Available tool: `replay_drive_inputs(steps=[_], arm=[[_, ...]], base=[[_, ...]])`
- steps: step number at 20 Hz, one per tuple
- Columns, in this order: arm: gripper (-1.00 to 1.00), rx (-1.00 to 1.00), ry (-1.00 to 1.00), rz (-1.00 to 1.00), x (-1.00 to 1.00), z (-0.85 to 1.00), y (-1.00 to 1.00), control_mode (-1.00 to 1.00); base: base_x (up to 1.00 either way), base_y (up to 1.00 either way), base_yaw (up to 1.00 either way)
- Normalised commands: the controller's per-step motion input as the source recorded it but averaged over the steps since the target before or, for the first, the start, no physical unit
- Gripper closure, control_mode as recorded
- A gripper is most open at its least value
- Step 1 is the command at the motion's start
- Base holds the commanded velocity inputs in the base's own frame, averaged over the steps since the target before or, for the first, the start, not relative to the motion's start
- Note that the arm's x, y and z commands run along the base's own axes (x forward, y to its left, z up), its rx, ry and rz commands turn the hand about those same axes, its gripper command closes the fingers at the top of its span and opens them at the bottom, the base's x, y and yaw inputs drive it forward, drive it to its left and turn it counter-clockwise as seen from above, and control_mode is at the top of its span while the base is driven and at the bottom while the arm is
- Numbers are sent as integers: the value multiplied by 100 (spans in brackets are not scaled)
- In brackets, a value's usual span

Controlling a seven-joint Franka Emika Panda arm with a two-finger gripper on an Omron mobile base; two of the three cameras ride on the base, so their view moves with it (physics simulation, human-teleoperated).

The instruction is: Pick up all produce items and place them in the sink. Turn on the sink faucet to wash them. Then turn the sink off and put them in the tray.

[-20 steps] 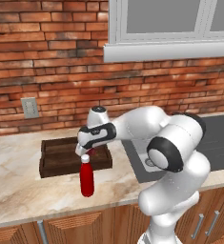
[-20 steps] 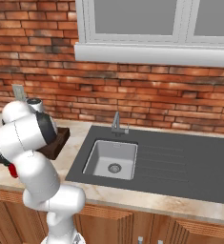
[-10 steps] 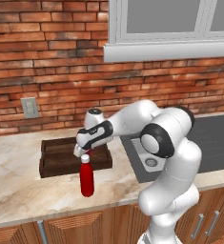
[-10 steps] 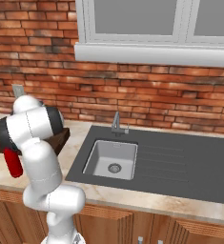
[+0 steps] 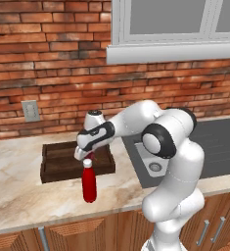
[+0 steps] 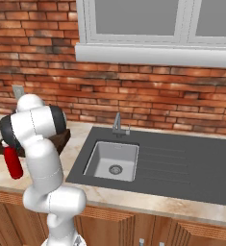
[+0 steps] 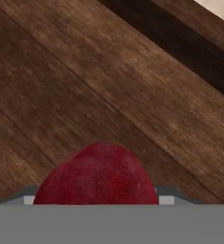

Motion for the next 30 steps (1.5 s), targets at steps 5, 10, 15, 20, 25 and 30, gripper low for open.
replay_drive_inputs(steps=[5, 10, 15, 20, 25, 30], arm=[[-100, 0, 0, 0, -17, 21, 0, -100], [-100, 0, 0, 0, -11, 32, 0, -100], [-100, 0, 0, 0, -14, 39, 0, -100], [-100, 0, 2, 0, 0, -3, 0, -100], [-100, 0, 5, 0, 2, -26, 0, -100], [-100, -1, 4, 0, 5, -29, 0, -100]], base=[[0, 0, 0], [0, 0, 0], [0, 0, 0], [0, 0, 0], [0, 0, 0], [0, 0, 0]])
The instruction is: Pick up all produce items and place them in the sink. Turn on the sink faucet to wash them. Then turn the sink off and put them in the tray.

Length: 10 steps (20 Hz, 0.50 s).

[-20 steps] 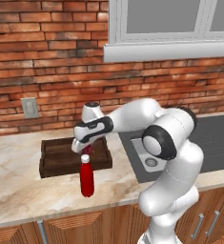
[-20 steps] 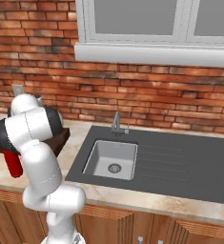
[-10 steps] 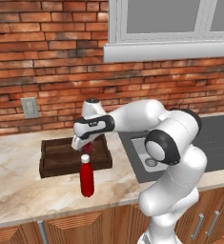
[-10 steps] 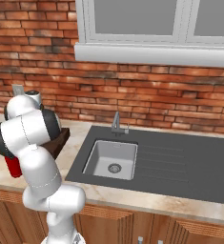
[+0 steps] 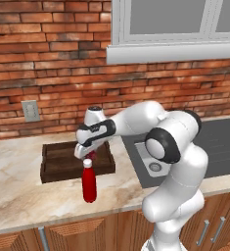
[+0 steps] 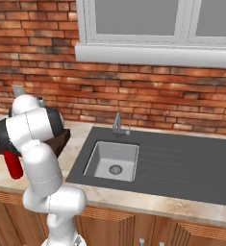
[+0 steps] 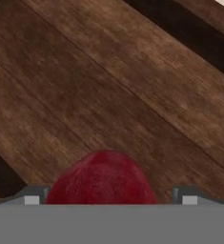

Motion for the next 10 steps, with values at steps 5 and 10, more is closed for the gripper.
replay_drive_inputs(steps=[5, 10], arm=[[-100, -4, 1, 1, 3, -41, 0, -100], [-100, -5, 0, 1, 0, -28, 0, -100]], base=[[0, 0, 0], [0, 0, 0]])
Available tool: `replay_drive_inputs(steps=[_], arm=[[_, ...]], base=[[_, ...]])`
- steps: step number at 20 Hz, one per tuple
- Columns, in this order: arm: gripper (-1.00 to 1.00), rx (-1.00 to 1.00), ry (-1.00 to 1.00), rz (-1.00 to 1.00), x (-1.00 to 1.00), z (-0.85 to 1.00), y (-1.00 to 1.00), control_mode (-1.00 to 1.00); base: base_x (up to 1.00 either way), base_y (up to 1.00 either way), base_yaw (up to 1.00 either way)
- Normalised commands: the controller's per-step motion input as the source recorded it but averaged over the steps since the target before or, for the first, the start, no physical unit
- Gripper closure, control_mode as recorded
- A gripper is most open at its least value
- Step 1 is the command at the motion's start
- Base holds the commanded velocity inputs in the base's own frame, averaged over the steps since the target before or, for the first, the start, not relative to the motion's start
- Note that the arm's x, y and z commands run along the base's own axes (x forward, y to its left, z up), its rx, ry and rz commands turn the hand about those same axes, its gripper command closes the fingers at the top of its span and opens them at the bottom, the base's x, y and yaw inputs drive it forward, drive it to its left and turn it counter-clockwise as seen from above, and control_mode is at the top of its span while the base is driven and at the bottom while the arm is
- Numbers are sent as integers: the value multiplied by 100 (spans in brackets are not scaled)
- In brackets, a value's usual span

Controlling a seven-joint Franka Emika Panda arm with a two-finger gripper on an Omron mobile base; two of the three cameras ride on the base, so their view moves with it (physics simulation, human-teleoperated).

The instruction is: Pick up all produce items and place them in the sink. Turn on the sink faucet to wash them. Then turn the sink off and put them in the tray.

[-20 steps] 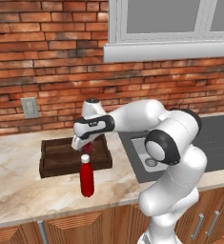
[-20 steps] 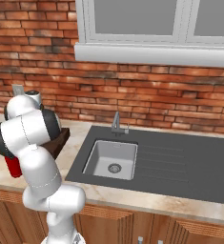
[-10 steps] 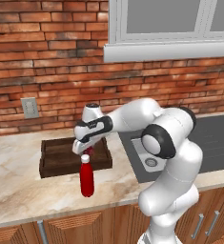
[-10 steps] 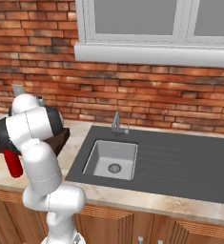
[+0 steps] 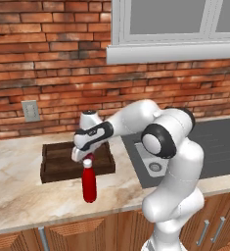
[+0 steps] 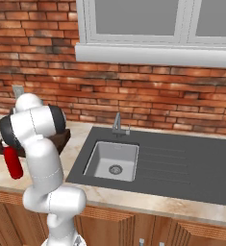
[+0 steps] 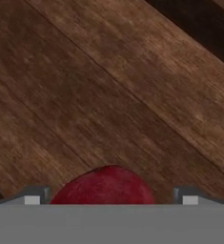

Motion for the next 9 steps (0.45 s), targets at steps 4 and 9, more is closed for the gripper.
replay_drive_inputs(steps=[4, 9], arm=[[-100, 0, 0, 0, -1, 42, 0, -100], [-100, -2, 0, 0, -4, 44, 0, -100]], base=[[0, 0, 0], [0, 0, 0]])
